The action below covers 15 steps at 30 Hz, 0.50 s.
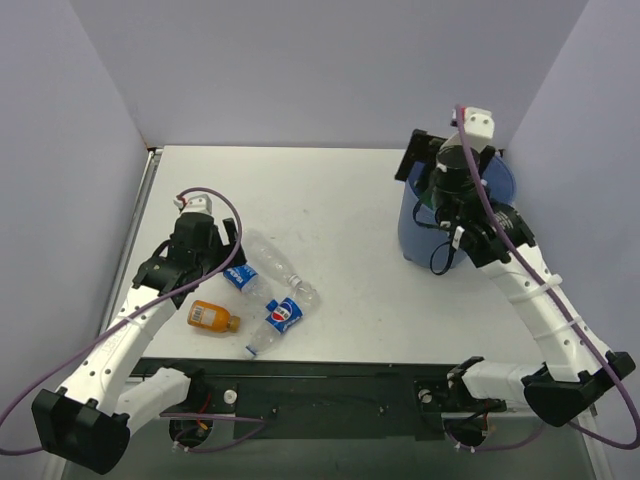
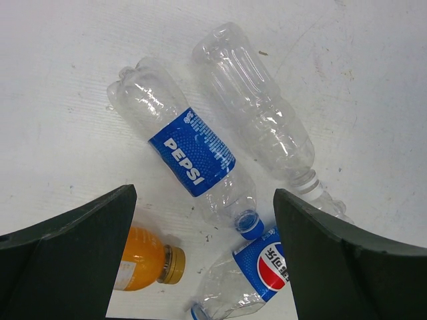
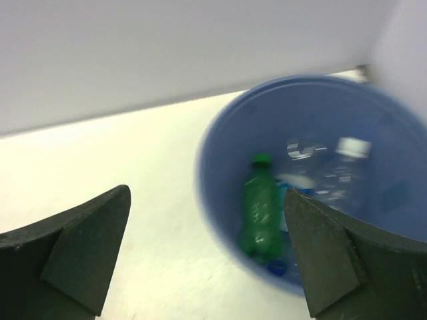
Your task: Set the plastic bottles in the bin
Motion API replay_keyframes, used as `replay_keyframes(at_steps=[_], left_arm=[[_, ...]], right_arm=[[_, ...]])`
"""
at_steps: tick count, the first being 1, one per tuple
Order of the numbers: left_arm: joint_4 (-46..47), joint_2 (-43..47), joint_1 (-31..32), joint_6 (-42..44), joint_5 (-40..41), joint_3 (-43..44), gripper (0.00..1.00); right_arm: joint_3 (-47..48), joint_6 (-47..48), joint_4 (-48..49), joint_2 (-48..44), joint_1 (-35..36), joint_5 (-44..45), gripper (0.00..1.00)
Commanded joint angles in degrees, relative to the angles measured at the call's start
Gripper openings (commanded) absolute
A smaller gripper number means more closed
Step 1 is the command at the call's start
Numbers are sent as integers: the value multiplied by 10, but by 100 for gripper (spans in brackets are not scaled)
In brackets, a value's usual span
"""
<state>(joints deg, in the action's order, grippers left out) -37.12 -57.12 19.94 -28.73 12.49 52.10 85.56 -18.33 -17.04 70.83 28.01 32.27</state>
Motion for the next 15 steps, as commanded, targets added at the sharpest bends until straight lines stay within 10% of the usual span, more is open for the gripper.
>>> replay_keyframes(at_steps=[1,15], left_arm=[[7,27,-2,-20,35,-1,95],[6,89,-15,-56,90,-12,95]], right_arm=[[-46,26,25,-1,71,-138,91],[-38,-36,68,288,215,-341,96]])
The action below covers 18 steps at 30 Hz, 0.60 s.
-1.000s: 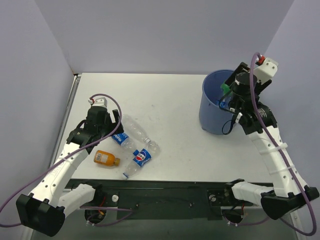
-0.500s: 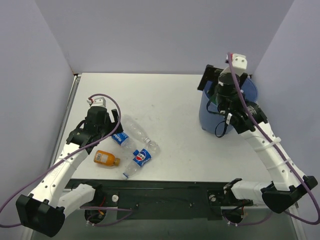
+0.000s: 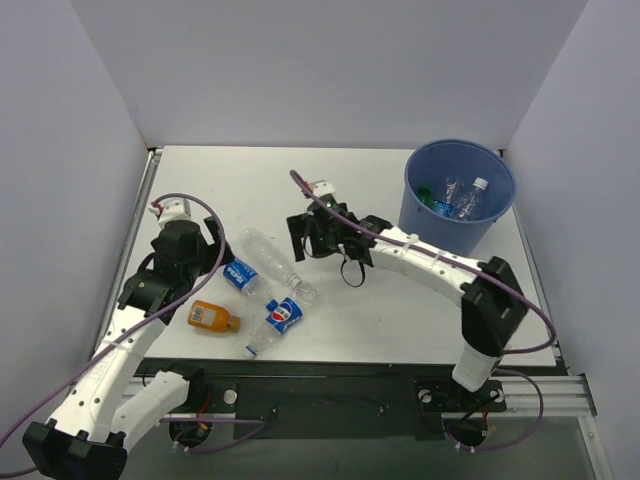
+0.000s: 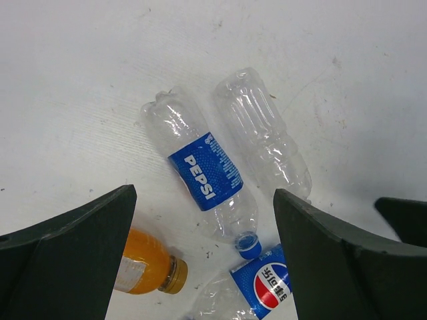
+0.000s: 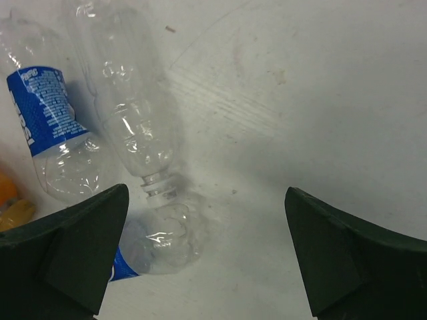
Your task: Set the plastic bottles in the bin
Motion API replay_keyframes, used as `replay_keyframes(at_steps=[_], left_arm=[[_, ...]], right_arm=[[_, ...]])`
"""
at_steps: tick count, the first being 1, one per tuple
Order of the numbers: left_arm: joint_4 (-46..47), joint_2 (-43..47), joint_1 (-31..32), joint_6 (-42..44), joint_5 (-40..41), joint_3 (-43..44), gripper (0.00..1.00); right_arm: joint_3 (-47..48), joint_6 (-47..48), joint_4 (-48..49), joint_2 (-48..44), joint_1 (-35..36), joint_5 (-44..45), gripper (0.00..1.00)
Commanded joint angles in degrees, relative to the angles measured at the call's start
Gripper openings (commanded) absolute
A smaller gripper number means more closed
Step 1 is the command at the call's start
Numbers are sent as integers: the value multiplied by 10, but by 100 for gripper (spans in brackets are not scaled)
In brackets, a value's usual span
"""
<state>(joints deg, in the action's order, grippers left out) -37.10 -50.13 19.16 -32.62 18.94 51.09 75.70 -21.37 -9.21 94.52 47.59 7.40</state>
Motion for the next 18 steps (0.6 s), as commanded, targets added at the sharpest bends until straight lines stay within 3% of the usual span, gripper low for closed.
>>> replay_keyframes(at_steps=[1,15,18], left_arm=[[5,21,-8,-18,25,-3,95],[3,21,-14,-27,20,-3,95],[3,22,-15,-26,20,-3,95]], right_arm=[[77,-4,-13,65,25,-95,96],[205,4,-32,260,45,-87,96],[228,-1,-35,293,39,-84,86]])
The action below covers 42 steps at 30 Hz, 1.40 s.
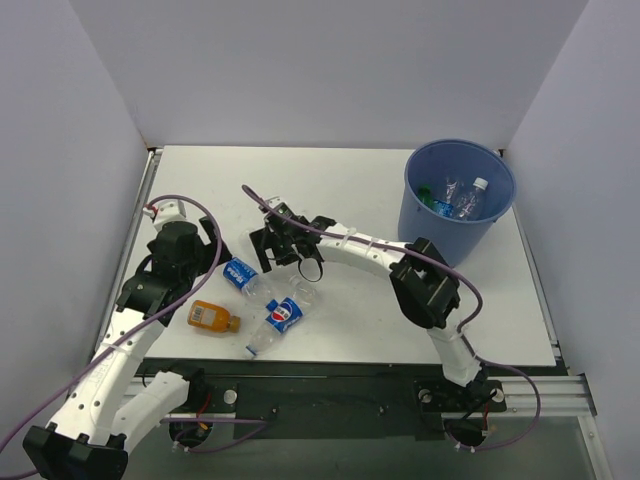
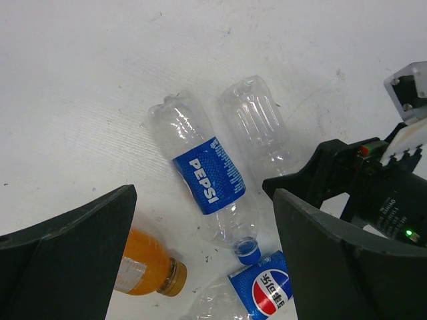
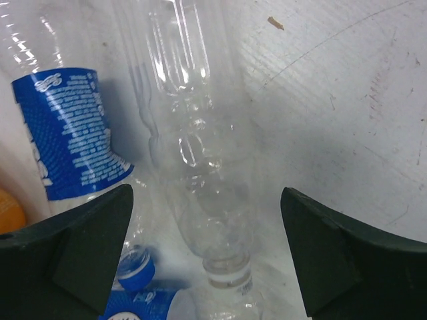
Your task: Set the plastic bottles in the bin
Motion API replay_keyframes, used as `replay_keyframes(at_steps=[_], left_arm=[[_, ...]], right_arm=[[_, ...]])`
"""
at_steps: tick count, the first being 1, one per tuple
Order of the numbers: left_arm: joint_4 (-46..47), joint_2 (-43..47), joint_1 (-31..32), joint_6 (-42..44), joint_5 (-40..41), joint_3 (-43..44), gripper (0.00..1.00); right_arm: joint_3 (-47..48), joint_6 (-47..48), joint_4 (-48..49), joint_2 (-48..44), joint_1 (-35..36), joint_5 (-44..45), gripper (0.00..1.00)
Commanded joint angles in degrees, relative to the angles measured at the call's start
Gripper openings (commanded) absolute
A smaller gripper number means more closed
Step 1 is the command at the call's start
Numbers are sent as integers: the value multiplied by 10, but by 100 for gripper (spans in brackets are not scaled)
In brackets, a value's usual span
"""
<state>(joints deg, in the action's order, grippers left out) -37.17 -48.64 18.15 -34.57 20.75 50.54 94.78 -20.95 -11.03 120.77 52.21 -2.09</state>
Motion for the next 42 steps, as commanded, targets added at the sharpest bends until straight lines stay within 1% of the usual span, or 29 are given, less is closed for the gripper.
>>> replay_keyframes(at_steps=[1,4,6,8,9,10,14,17,21,23,24,25,26,28,29,32,36,37,38,40,41,42], left_arm=[[3,7,-5,-7,1,3,95],[3,8,-5,-8,2,2,95],[5,7,-6,-6,0,2,95],[5,7,-6,-6,-1,2,95],[6,6,-6,-6,1,2,95],[6,7,-7,-6,2,2,95],[5,6,-8,-8,2,1,95],[8,5,-12,-7,-3,0,95],[10,0,-16,-7,-10,-1,95],[12,0,-19,-7,-13,-2,95],[13,-1,-20,-5,-15,-2,95],[14,-1,-21,-5,-17,-2,95],[14,-1,-22,-5,-17,-2,95],[17,0,-22,-3,-19,-3,95],[17,0,-23,-3,-21,-4,95],[19,-1,-25,-3,-27,-4,95],[20,0,-26,-3,-30,-4,94],[20,0,-26,0,-29,-5,94],[20,0,-26,0,-28,-5,94],[21,2,-26,1,-27,-5,94],[21,2,-27,1,-29,-5,94],[21,2,-27,1,-29,-6,94]], right_arm=[[38,-8,-18,36,-8,9,79],[37,-20,-15,45,-18,2,70],[27,-23,-13,39,-25,2,65],[14,-22,-10,24,-32,5,58],[8,-23,-10,11,-39,11,49],[-3,-24,-10,1,-43,16,45],[-36,-28,-15,-84,-79,52,43],[-54,-17,-15,-187,-104,85,43],[-74,24,-1,-314,-106,157,43],[-92,49,19,-376,-108,204,44],[-108,67,26,-415,-111,242,44],[-118,76,44,-431,-113,275,44],[-134,92,52,-466,-119,291,44],[-155,116,79,-505,-134,333,45],[-161,123,93,-516,-141,356,46],[-181,130,103,-542,-198,358,46],[-214,122,105,-543,-265,366,48],[-221,120,105,-542,-283,365,52],[-237,115,134,-539,-289,365,55],[-263,112,165,-530,-311,360,65],[-264,113,167,-518,-318,358,75],[-256,112,152,-512,-319,362,80]])
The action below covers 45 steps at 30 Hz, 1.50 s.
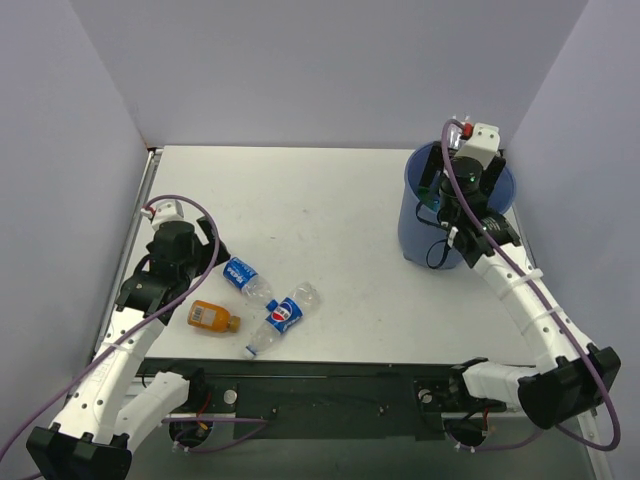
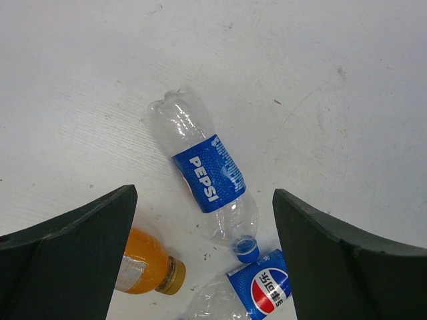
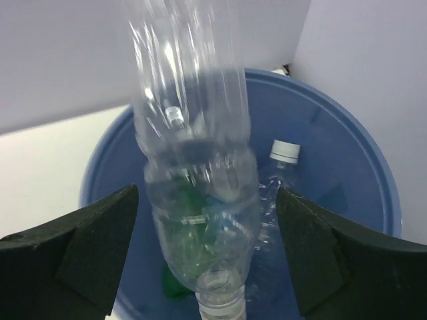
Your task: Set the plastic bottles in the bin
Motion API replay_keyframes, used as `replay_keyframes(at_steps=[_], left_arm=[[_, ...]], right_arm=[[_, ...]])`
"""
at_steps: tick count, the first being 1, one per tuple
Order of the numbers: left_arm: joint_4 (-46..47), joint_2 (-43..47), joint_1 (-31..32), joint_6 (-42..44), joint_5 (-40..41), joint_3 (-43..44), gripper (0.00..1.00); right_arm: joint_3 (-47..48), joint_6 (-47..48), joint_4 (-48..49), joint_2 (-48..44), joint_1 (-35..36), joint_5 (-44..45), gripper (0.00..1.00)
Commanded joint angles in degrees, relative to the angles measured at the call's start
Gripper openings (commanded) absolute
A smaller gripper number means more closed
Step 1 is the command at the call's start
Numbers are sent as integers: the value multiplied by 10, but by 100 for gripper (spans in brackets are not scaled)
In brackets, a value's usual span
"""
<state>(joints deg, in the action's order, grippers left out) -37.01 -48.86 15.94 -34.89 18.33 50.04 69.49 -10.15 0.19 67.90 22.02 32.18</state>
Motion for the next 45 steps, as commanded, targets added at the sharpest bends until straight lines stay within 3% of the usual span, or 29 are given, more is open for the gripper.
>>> replay_keyframes(at_steps=[1,8,14,20,29,34,45], left_arm=[[19,3,-5,6,-5,-2,94],[19,3,-5,8,2,-2,94],[17,0,-6,12,13,1,94],[14,2,-7,14,22,-1,94],[12,10,-7,15,22,-2,94],[12,12,-7,16,19,-3,94],[15,12,-7,18,11,-3,94]], right_arm=[[16,-3,21,26,-16,24,86],[46,-59,-62,-7,11,-9,91],[-23,-151,-83,-46,178,-33,91],[-110,-310,-61,-2,303,-57,91],[-217,-599,94,117,318,-229,91],[-245,-651,146,158,322,-254,91],[-197,-748,99,280,338,-314,91]])
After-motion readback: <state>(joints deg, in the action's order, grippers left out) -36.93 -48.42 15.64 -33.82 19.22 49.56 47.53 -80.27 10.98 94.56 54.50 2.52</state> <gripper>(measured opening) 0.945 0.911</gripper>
